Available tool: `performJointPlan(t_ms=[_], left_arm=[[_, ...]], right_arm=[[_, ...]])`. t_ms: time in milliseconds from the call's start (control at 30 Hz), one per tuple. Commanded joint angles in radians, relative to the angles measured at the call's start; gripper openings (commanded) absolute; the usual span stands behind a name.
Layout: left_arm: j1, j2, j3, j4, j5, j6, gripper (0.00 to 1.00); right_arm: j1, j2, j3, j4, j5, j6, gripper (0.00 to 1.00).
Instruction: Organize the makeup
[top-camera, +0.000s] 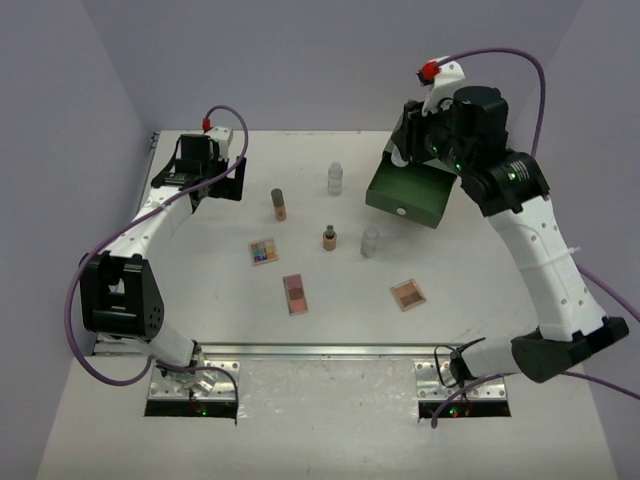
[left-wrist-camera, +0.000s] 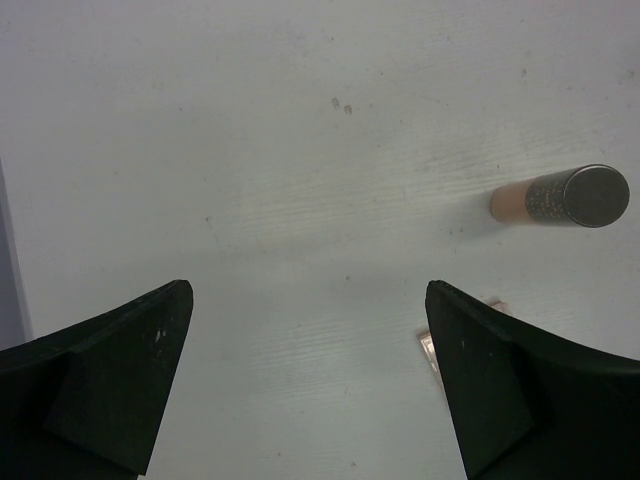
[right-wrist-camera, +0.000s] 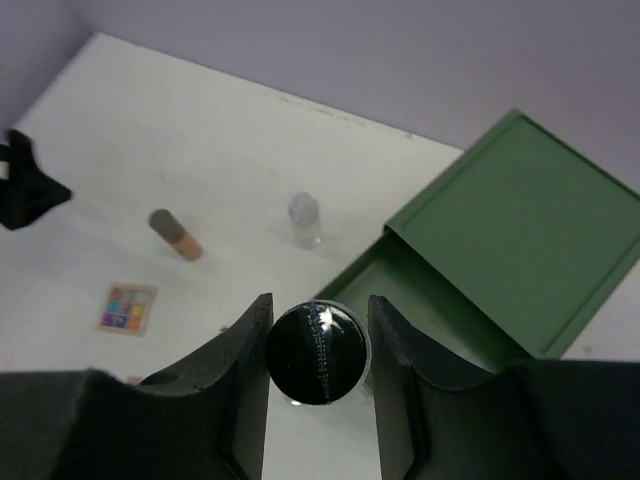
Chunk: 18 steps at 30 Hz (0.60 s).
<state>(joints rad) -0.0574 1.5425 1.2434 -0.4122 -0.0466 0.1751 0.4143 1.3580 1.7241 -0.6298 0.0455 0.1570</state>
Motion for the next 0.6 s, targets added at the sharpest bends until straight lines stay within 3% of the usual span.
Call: performJointPlan(t_ms=[0, 167, 400, 567], left_arm=[[0.002, -0.034, 0.018, 0.010, 0.008, -0.006, 1.00], [0.002, -0.042, -0.002, 0.010, 0.004, -0.005, 1.00], [0.002, -0.032, 0.002, 0.010, 0.016, -0.012, 1.00], [0.002, -0.034, 0.004, 0.010, 0.016, -0.011, 1.00]], right_arm=[[0.003, 0.163, 0.135, -0.262, 0.254, -0.140, 0.00], [0.003, 0.265, 0.214, -0.374, 0.352, -0.246, 0.00], [0.003, 0.342, 0.077, -0.365, 0.443, -0.409, 0.00], [0.003, 0.399, 0.049, -0.370, 0.442, -0.427, 0.15]])
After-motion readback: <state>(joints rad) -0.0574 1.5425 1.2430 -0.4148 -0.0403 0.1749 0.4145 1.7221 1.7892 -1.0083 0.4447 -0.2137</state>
